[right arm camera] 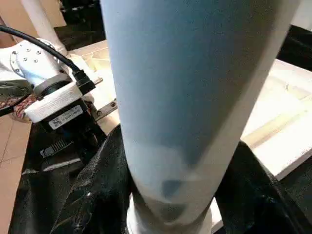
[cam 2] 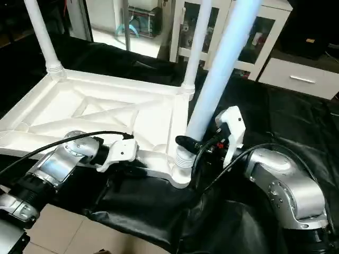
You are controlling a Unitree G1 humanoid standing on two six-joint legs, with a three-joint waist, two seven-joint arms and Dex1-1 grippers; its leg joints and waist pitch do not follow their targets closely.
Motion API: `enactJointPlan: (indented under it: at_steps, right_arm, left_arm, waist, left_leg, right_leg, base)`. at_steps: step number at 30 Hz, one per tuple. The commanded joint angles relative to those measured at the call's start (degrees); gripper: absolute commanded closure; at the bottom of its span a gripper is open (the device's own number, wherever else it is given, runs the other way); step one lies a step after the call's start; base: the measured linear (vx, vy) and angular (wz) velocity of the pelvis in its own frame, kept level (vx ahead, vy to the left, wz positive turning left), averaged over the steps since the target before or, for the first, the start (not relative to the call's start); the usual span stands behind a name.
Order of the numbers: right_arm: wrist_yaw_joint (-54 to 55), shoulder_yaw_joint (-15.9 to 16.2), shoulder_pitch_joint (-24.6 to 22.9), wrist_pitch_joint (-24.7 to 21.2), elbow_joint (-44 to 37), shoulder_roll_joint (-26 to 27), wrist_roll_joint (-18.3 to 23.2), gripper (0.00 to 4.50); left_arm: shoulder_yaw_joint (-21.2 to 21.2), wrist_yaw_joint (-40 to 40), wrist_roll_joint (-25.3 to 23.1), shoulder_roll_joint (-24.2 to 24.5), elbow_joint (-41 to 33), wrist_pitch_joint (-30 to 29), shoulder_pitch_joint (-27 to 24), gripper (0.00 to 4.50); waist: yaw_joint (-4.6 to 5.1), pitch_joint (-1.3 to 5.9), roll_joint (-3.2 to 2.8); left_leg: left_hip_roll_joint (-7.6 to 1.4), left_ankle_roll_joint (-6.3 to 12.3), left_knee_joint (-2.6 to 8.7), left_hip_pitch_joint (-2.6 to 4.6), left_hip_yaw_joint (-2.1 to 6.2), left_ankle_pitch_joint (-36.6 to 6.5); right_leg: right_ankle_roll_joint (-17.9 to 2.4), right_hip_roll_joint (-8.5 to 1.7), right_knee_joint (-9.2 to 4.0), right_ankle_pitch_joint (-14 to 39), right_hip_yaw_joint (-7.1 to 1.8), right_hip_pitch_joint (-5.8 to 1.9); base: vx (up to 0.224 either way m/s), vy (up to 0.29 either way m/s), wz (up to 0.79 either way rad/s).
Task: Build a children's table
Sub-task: Rotate table base
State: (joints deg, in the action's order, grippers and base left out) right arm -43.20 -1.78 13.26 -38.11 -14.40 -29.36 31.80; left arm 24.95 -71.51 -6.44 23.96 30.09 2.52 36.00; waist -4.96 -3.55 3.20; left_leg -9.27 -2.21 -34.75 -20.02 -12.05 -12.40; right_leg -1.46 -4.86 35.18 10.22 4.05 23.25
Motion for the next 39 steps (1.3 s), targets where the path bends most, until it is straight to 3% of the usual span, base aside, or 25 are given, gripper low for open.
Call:
enactJointPlan:
  at_steps: [1, 6, 10, 15, 22, 39]
  right_arm:
    - [-0.66, -0.15, 1.24, -0.35, 0.62, -0.60, 0.15, 2.64]
    - [-1.94, 0.33, 0.96, -1.08, 0.46, -0.97, 1.09, 2.64]
    - [-1.72, 0.71, 0.47, -1.86, 0.14, -1.68, 0.72, 2.64]
    - [-1.31, 2.01, 0.61, -3.94, 0.34, -2.75, -0.38, 2.64]
    - [-0.98, 3.31, 1.17, -6.33, 1.42, -3.10, -0.81, 2.64]
    - [-0.40, 6.77, 4.69, -4.71, 6.63, -0.69, -3.65, 2.64]
  left_arm:
    - [1.05, -0.24, -0.72, 0.43, 0.09, -0.87, -0.77, 4.37]
    - [0.59, 0.65, -0.37, -0.28, 0.44, 0.16, -0.84, 4.50]
    - [0.63, 0.08, -0.06, -0.82, 0.34, -0.13, -0.86, 4.50]
    - [0.82, -0.40, -0.20, -1.02, 0.51, 0.17, -0.49, 4.50]
    - [1.13, -0.87, -0.53, -0.74, 0.63, 0.99, -0.53, 4.50]
    - [1.17, -0.74, -0.73, -0.54, -0.06, 1.01, -0.99, 4.50]
  waist:
    - [-0.11, 3.87, 0.32]
    - [-0.01, 3.97, 0.32]
    - [-0.12, 3.87, 0.33]
    - [-0.11, 3.78, 0.10]
    - [-0.03, 3.67, 0.24]
    - [0.23, 3.35, 0.45]
  left_leg:
    - [-4.45, 1.03, 4.31, 0.49, 2.30, -6.19]
    - [-4.43, 2.02, 4.16, 0.44, 2.20, -4.63]
    - [-4.44, 1.54, 4.22, 0.43, 2.25, -5.79]
    - [-4.40, 1.72, 4.21, 0.48, 2.23, -5.06]
    - [-4.40, 1.52, 4.24, 0.49, 2.24, -5.89]
    - [-4.39, 0.94, 4.38, 0.47, 2.27, -6.88]
  right_leg:
    - [-10.49, -4.97, -3.81, 11.43, -3.45, -2.74]
    - [-11.67, -4.91, -3.44, 8.20, -3.43, -2.84]
    - [-11.11, -5.00, -3.76, 10.86, -3.43, -2.89]
    - [-11.23, -4.88, -3.64, 9.51, -3.46, -2.76]
    - [-11.17, -4.85, -3.82, 10.37, -3.48, -2.78]
    - [-10.65, -5.00, -4.10, 13.09, -3.48, -2.61]
  base:
    - [0.000, 0.000, 0.00]
    - [0.000, 0.000, 0.00]
    - [0.000, 0.000, 0.00]
    - [0.000, 0.000, 0.00]
    - [0.000, 0.000, 0.00]
    - [0.000, 0.000, 0.00]
